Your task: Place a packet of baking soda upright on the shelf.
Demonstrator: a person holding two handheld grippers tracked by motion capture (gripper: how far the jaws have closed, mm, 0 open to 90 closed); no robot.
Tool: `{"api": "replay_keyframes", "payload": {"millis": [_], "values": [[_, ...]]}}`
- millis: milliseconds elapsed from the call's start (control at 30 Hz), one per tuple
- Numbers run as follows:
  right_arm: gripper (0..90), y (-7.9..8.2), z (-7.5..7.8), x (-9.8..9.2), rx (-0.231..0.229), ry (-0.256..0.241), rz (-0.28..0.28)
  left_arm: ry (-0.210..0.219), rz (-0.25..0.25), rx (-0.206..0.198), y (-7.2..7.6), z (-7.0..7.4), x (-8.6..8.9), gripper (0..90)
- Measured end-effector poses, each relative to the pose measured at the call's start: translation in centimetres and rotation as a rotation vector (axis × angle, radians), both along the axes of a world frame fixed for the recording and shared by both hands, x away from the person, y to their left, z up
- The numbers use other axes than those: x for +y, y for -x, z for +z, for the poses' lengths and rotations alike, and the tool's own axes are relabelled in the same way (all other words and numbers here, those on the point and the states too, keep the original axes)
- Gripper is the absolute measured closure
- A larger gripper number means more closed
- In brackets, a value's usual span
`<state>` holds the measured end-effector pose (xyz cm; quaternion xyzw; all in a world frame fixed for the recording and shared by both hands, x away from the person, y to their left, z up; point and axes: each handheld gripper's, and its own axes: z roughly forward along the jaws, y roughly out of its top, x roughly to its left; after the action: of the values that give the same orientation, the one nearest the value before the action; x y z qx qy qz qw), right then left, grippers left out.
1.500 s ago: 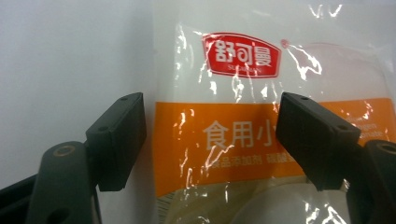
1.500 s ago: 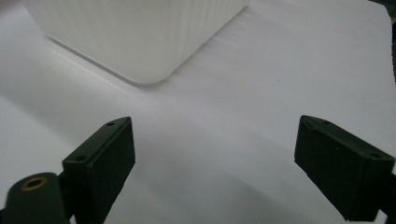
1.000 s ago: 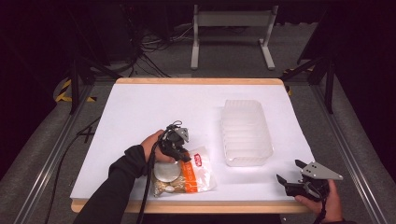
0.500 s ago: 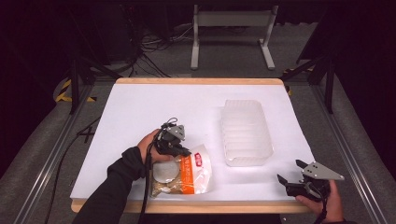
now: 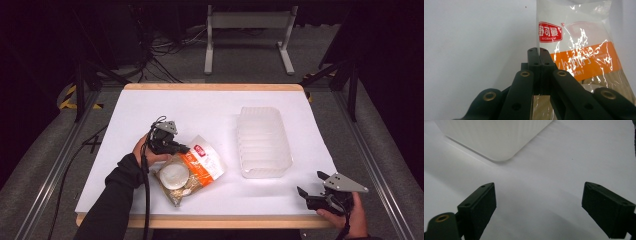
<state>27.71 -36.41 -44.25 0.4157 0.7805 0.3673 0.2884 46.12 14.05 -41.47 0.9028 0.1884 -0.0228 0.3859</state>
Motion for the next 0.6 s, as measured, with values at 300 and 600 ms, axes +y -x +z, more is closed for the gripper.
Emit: {"api": "replay_keyframes", "payload": {"millis": [300, 600], "values": [[13.0, -0.1, -0.1, -0.1, 0.003, -0.002, -0.002, -0.062, -0.094, 0.054, -0.5, -0.9, -2.4, 54.6], [13.0, -0.1, -0.1, -0.1, 0.007, 0.001, 0.002, -0.112, -0.11, 0.084, -0.9, -2.0, -4.6, 27.1]]}}
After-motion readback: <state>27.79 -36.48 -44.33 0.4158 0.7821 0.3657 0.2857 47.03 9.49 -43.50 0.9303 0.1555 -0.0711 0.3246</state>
